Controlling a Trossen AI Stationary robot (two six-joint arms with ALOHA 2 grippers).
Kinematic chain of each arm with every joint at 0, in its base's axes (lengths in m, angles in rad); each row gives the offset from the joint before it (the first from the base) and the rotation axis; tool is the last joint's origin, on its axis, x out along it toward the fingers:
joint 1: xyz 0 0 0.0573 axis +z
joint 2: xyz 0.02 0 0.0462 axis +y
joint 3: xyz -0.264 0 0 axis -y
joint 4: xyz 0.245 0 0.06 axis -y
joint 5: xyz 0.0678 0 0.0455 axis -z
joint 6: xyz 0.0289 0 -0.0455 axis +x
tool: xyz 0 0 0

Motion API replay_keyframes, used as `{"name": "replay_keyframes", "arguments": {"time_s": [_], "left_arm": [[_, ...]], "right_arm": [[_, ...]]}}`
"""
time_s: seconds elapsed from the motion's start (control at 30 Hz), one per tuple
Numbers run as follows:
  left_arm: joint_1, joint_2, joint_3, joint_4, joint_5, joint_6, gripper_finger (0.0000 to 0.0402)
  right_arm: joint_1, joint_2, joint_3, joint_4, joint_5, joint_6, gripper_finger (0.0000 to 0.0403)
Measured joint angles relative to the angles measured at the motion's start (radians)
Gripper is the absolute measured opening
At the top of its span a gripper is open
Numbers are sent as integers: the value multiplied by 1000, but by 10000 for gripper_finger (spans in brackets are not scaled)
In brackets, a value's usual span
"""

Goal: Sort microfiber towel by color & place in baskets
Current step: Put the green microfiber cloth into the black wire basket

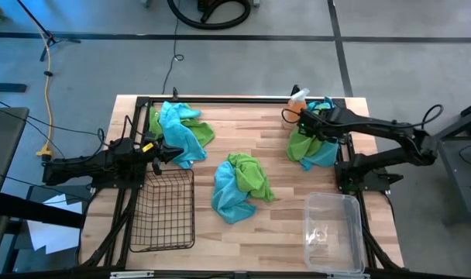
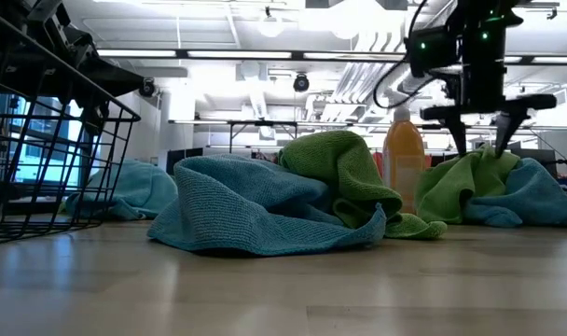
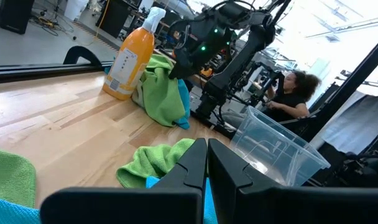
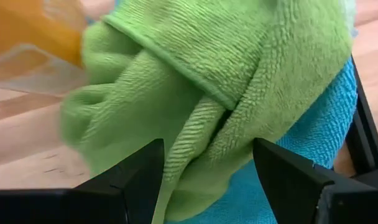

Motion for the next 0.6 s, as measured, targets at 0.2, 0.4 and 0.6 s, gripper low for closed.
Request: {"name": "replay_keyframes", "arguments": {"time_s": [0.2,0.4,0.6], "left_arm": [[0,0,0,0,0,0,3],[0,0,0,1,0,0,3],[0,0,0,6,0,0,3]], "right_arm": [[0,1,-35,37,14,30,204],[4,-2,-35,38,34,2,70],[22,-56,-35,54,41,-58,20]]}}
